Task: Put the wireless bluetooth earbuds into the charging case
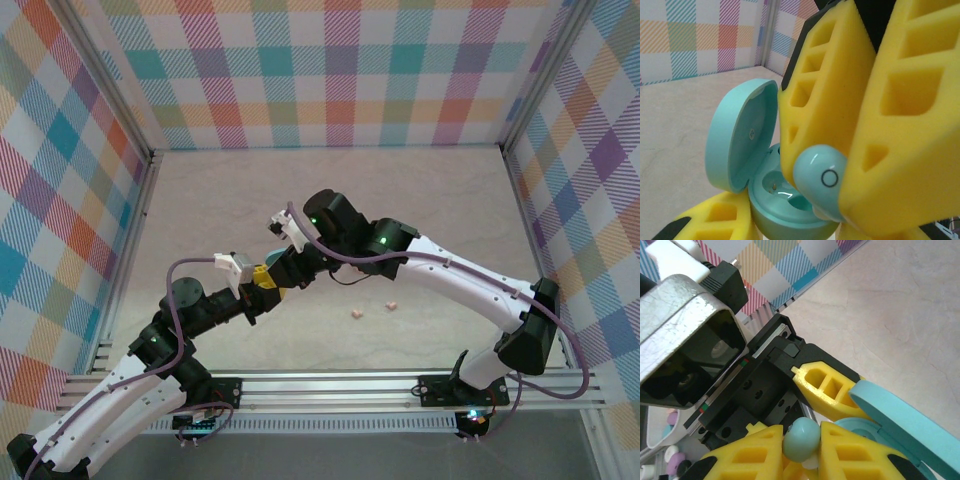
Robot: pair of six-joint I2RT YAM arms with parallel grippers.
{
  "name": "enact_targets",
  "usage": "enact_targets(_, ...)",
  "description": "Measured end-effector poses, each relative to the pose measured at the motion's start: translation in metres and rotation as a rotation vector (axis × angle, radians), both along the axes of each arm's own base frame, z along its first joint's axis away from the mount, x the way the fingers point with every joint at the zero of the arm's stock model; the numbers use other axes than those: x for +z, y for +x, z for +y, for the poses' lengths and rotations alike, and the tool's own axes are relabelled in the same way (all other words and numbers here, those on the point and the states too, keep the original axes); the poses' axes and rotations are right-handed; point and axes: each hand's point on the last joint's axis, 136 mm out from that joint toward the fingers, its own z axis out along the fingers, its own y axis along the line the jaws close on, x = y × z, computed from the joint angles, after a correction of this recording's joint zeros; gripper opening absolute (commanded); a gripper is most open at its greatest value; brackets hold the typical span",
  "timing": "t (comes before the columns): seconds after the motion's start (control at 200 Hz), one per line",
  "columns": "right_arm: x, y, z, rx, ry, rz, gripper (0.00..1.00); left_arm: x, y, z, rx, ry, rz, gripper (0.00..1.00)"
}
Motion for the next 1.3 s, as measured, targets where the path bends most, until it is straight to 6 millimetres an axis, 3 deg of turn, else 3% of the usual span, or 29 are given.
enact_targets(0.47, -0.0054, 0.0085, -0.0030, -0.015, -0.038, -0.097, 0.25, -0.0003, 0.0000, 0.0001, 0.000, 0.001, 0.001, 0.23)
enact_targets(1.3, -0.0075, 0.0077, -0.0032, -0.009, -0.051, -0.116, 0.29, -0.0016, -0.0003, 0.0004, 0.001, 0.005, 0.005, 0.24)
